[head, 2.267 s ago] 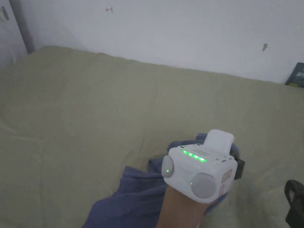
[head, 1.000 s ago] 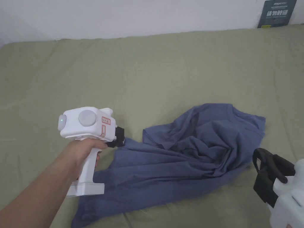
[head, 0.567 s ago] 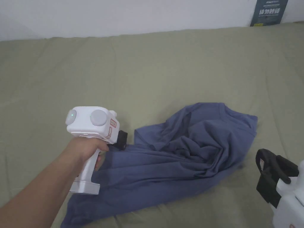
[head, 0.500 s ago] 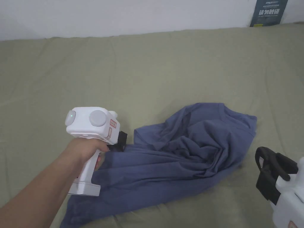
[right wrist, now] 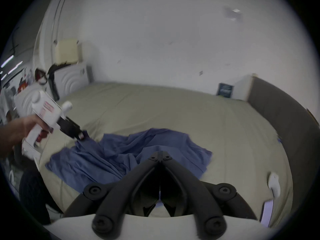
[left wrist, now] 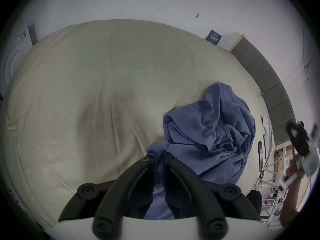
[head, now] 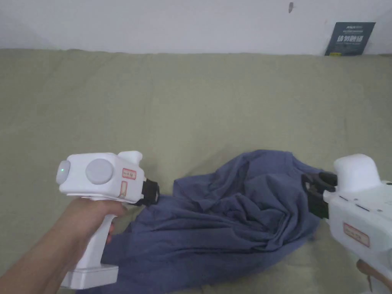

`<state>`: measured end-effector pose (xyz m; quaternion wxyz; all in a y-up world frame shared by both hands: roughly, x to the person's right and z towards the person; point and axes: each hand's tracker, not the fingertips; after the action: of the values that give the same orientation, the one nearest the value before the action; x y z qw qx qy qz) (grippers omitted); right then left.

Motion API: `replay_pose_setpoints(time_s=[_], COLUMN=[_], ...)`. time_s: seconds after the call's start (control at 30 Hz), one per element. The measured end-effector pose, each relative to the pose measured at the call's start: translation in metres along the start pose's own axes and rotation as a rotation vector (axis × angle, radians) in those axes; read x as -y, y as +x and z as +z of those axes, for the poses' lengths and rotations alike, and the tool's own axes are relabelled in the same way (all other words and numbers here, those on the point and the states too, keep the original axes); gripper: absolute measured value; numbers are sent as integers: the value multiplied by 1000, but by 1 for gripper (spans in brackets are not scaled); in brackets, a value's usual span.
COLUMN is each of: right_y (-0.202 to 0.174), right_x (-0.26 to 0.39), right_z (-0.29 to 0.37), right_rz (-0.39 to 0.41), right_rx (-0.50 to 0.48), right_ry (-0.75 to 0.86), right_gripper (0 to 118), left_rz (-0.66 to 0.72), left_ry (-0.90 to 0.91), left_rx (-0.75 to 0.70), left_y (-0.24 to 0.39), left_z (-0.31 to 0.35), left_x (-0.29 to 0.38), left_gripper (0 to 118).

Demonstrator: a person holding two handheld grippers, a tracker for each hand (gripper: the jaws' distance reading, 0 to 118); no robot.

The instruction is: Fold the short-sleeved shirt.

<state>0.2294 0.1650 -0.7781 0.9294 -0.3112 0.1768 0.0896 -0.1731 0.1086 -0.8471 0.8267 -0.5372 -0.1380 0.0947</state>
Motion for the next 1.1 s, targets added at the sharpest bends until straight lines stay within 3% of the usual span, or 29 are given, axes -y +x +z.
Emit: replay_pose_setpoints(time_s=[0.07, 0.17, 0.2, 0.23, 0.27, 0.3, 0.33, 0.4, 0.47, 0.6, 0.67, 0.7, 0.77, 0.87, 0.93, 0.97, 1.03, 1.1], right_y=[9, 18, 19, 23, 23, 20, 18, 14, 14, 12, 9, 13, 20, 25, 24, 24, 35, 36], right_x=[-21, -44, -51, -56, -61, -65, -66, -58, -52, -53, -66, -70, -76, -78, -78, -76, -73, -70], right_z=[-50, -114, -130, -151, -173, -192, -202, -224, -240, -278, -281, -282, -281, -268, -251, -238, -221, -192], right_rz=[71, 219, 257, 307, 376, 478, 586, 835, 936, 846, 719, 640, 560, 510, 465, 438, 358, 282], right_rx=[-92, -138, -160, -195, -217, -236, -256, -169, -175, -307, -365, -396, -430, -432, -442, -438, -494, -480], right_ry=[-116, -177, -172, -157, -196, -272, -232, -329, -330, -396, -477, -492, -526, -527, -508, -487, -450, -376], right_gripper=[1, 2, 19, 52, 93, 118, 118, 118, 118, 118, 112, 95, 89, 64, 20, 9, 8, 8], left_rz=[12, 28, 36, 55, 61, 58, 57, 69, 76, 54, 51, 52, 48, 43, 52, 67, 82, 93], left_ry=[21, 39, 45, 55, 45, 48, 50, 57, 58, 49, 49, 53, 52, 45, 46, 46, 61, 82], left_rx=[28, 51, 60, 74, 93, 93, 93, 115, 132, 137, 139, 140, 139, 131, 114, 110, 107, 104], left_y=[-4, -10, -13, -17, -19, -21, -22, -30, -35, -39, -42, -41, -42, -41, -42, -42, -39, -34], left_z=[1, -2, -3, -5, -8, -11, -12, -15, -20, -29, -31, -32, -35, -41, -43, -44, -42, -37], left_x=[7, 16, 18, 19, 20, 22, 22, 21, 20, 16, 13, 13, 11, 11, 12, 14, 17, 22], left_gripper=[11, 11, 11, 11, 11, 11, 11, 11, 11, 11, 11, 11, 11, 11, 11, 11, 11, 11])
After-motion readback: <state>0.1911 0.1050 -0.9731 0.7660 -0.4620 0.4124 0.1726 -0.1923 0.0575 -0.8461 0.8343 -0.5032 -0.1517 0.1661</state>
